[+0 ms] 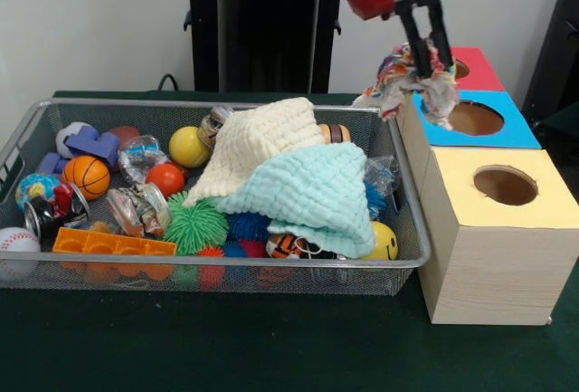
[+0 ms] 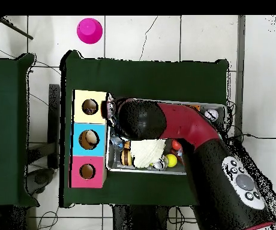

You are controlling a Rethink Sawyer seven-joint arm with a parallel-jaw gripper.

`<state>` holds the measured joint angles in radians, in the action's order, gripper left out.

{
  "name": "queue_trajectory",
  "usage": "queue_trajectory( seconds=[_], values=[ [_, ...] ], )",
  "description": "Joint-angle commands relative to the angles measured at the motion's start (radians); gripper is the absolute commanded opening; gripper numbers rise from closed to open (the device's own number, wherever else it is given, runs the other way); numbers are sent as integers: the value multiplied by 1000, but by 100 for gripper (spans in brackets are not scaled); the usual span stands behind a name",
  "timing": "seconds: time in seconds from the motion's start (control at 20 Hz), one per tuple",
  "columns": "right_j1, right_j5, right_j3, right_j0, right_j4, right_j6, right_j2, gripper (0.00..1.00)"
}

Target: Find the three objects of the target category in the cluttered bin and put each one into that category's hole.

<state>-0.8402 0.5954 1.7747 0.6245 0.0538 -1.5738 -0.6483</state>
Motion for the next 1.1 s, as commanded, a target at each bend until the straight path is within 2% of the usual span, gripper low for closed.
queue_trajectory(
  seconds=[0.05,0.45,0.75,1.1],
  values=[
    [-59,45,20,-69,-92,-290,103,0],
    [-51,1,1,-158,-131,-299,184,0],
    [-15,-64,-16,-196,-160,-277,209,0],
    [61,-225,2,-240,-138,-259,255,0]
  ],
)
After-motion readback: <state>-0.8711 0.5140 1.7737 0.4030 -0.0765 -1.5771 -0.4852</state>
